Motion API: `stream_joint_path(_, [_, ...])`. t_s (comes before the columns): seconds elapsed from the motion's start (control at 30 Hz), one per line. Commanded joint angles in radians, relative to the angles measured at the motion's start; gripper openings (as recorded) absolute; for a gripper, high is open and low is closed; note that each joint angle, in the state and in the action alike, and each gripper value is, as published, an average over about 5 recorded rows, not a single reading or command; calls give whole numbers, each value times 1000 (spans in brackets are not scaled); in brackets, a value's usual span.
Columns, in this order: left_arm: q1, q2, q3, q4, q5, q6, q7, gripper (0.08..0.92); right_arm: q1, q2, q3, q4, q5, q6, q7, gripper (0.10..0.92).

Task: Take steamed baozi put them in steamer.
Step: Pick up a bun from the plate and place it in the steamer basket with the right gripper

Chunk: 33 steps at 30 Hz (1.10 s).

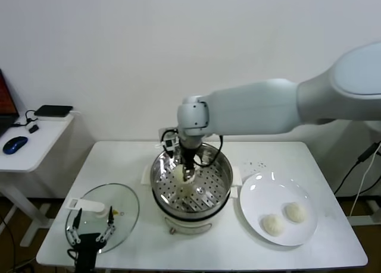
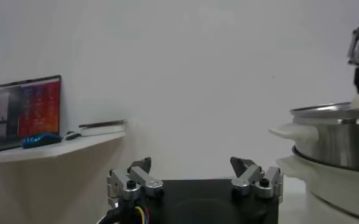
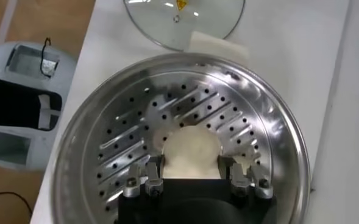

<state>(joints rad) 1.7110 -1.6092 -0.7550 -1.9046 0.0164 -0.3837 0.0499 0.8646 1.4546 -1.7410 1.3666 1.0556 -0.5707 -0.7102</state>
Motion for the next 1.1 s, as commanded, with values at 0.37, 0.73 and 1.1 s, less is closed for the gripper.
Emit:
stream_joint_path(0.37, [-9, -17, -2, 16, 2, -3, -1, 823, -153, 88, 39, -169, -51, -1, 9, 595])
stream_joint_path(0.73, [-9, -20, -5, 12, 5, 3, 1, 823, -122, 73, 50, -151, -41, 8, -1, 728])
stream_joint_path(1.1, [16, -21, -20, -6, 9, -1, 1, 823, 171, -184, -51, 22, -50, 145, -214, 823])
